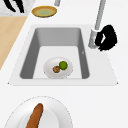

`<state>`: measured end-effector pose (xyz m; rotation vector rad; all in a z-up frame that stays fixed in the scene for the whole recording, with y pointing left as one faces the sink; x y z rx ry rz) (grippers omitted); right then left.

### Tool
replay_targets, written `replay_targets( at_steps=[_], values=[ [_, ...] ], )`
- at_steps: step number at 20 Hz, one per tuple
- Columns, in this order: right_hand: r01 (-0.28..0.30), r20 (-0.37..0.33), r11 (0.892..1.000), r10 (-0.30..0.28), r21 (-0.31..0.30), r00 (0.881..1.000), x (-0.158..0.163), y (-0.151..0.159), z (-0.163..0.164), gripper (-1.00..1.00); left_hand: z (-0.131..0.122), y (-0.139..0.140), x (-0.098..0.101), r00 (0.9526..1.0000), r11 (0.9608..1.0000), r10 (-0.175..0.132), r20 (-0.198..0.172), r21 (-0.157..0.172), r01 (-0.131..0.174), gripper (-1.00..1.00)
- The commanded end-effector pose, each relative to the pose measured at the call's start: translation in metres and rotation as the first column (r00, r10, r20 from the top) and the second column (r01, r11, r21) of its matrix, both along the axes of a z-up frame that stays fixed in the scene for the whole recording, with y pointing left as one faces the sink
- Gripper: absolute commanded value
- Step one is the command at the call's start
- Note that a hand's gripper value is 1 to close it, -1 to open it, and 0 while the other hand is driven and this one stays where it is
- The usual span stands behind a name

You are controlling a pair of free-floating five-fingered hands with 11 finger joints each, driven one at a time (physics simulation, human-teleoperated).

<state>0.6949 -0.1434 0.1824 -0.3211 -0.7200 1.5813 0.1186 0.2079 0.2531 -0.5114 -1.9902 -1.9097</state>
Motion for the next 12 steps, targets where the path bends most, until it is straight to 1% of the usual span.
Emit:
replay_targets(
  at_steps=[1,4,6,9,10,12],
  values=[
    [0.026,-0.02,1.0,-0.027,-0.009,0.999,0.002,0.016,0.016,1.0,0.0,0.0,0.0,1.0,1.0,0.0,0.0,0.0,0.0,0.0],
    [0.045,0.031,0.998,-0.043,-0.037,0.999,-0.003,0.017,0.016,1.0,0.0,0.0,0.0,1.0,1.0,0.0,0.0,0.0,0.0,0.0],
    [0.067,0.032,0.995,-0.065,-0.07,0.997,-0.003,0.023,0.024,1.0,0.0,0.0,0.0,1.0,1.0,0.0,0.0,0.0,0.0,0.0],
    [0.071,0.033,0.99,-0.067,-0.121,0.997,-0.002,0.035,0.041,1.0,0.0,0.0,0.0,1.0,1.0,0.0,0.0,0.0,0.0,0.0],
    [0.071,0.045,0.984,-0.065,-0.163,0.997,-0.002,0.042,0.045,1.0,0.0,0.0,0.0,1.0,1.0,0.0,0.0,0.0,0.0,0.0],
    [0.079,0.055,0.97,-0.068,-0.229,0.996,-0.004,0.051,0.049,1.0,0.0,0.0,0.0,1.0,1.0,0.0,0.0,0.0,0.0,0.0]
  ],
)
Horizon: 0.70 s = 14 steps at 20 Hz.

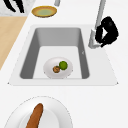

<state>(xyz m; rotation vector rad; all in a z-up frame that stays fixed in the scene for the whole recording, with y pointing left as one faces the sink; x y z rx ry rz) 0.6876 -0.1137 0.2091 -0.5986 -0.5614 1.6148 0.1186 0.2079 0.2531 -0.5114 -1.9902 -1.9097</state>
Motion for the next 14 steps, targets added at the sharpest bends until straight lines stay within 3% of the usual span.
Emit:
replay_targets(
  at_steps=[1,3,5,7,9,11,12,13,14],
  values=[
    [0.019,-0.03,1.0,-0.02,-0.006,0.999,0.001,0.026,0.021,1.0,0.0,0.0,0.0,1.0,1.0,0.0,0.0,0.0,0.0,0.0],
    [0.026,-0.014,0.996,-0.027,-0.083,1.0,-0.002,0.034,0.02,1.0,0.0,0.0,0.0,1.0,1.0,0.0,0.0,0.0,0.0,0.0],
    [0.032,0.004,0.986,-0.032,-0.164,0.999,-0.003,0.043,0.018,1.0,0.0,0.0,0.0,1.0,1.0,0.0,0.0,0.0,0.0,0.0],
    [0.034,0.02,0.968,-0.03,-0.247,0.999,-0.003,0.052,0.017,1.0,0.0,0.0,0.0,1.0,1.0,0.0,0.0,0.0,0.0,0.0],
    [0.028,0.03,0.942,-0.02,-0.333,0.999,-0.002,0.063,0.015,1.0,0.0,0.0,0.0,1.0,1.0,0.0,0.0,0.0,0.0,0.0],
    [0.017,0.032,0.902,-0.004,-0.431,0.999,-0.001,0.075,0.012,1.0,0.0,0.0,0.0,1.0,1.0,0.0,0.0,0.0,0.0,0.0],
    [0.013,0.033,0.874,0.004,-0.485,0.999,-0.001,0.081,0.009,1.0,0.0,0.0,0.0,1.0,1.0,0.0,0.0,0.0,0.0,0.0],
    [0.008,0.032,0.841,0.012,-0.541,0.999,-0.001,0.089,0.006,1.0,0.0,0.0,0.0,1.0,1.0,0.0,0.0,0.0,0.0,0.0],
    [0.004,0.032,0.8,0.019,-0.6,0.999,-0.002,0.097,0.001,1.0,0.0,0.0,0.0,1.0,1.0,0.0,0.0,0.0,0.0,0.0]
  ],
)
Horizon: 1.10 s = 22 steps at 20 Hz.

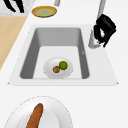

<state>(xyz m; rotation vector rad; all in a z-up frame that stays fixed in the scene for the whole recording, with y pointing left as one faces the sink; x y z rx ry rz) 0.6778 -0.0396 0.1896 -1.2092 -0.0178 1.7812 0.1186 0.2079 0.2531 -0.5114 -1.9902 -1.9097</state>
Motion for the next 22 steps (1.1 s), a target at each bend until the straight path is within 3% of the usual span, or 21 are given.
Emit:
replay_targets(
  at_steps=[1,2,3,10,13,15,16,18,20,22],
  values=[
    [0.0,-0.059,1.0,0.0,0.003,0.998,0.006,0.029,0.016,1.0,0.0,0.0,0.0,1.0,1.0,0.0,0.0,0.0,0.0,0.0],
    [-0.011,-0.054,0.997,0.007,-0.08,0.999,0.003,0.036,0.01,1.0,0.0,0.0,0.0,1.0,1.0,0.0,0.0,0.0,0.0,0.0],
    [-0.022,-0.051,0.993,0.016,-0.116,0.999,0.001,0.038,0.007,1.0,0.0,0.0,0.0,1.0,1.0,0.0,0.0,0.0,0.0,0.0],
    [0.008,-0.037,0.988,-0.014,-0.151,0.999,-0.002,0.034,-0.001,1.0,0.0,0.0,0.0,1.0,1.0,0.0,0.0,0.0,0.0,0.0],
    [0.047,0.025,0.988,-0.044,-0.149,0.999,-0.003,0.013,-0.008,1.0,0.0,0.0,0.0,1.0,1.0,0.0,0.0,0.0,0.0,0.0],
    [0.071,0.035,0.987,-0.066,-0.147,0.997,-0.015,0.015,-0.009,1.0,0.0,0.0,0.0,1.0,1.0,0.0,0.0,0.0,0.0,0.0],
    [0.083,0.026,0.985,-0.08,-0.15,0.996,-0.003,0.015,-0.008,1.0,0.0,0.0,0.0,1.0,1.0,0.0,0.0,0.0,0.0,0.0],
    [0.132,0.025,0.984,-0.13,-0.123,0.991,-0.021,0.016,-0.008,1.0,0.0,0.0,0.0,1.0,1.0,0.0,0.0,0.0,0.0,0.0],
    [0.07,0.008,0.996,-0.07,-0.047,0.998,-0.017,0.025,-0.003,1.0,0.0,0.0,0.0,1.0,1.0,0.0,0.0,0.0,0.0,0.0],
    [0.067,0.013,0.997,-0.067,-0.025,0.998,-0.012,0.026,-0.008,1.0,0.0,0.0,0.0,1.0,1.0,0.0,0.0,0.0,0.0,0.0]
  ],
)
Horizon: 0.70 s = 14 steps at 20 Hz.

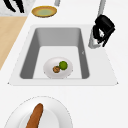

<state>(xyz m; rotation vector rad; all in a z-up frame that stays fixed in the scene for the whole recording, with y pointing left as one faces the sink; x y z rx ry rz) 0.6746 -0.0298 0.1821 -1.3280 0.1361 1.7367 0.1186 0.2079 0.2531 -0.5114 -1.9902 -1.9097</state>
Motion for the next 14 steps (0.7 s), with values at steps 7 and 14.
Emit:
replay_targets(
  at_steps=[7,14],
  values=[
    [-0.087,0.005,0.992,0.086,0.09,0.996,0.001,0.0,0.0,1.0,0.0,0.0,0.0,1.0,1.0,0.0,0.0,0.0,0.0,0.0],
    [-0.075,-0.011,0.996,0.076,0.051,0.997,0.0,-0.004,0.007,-1.0,0.0,0.0,0.0,1.0,1.0,0.0,0.0,0.0,0.0,0.0]
  ],
)
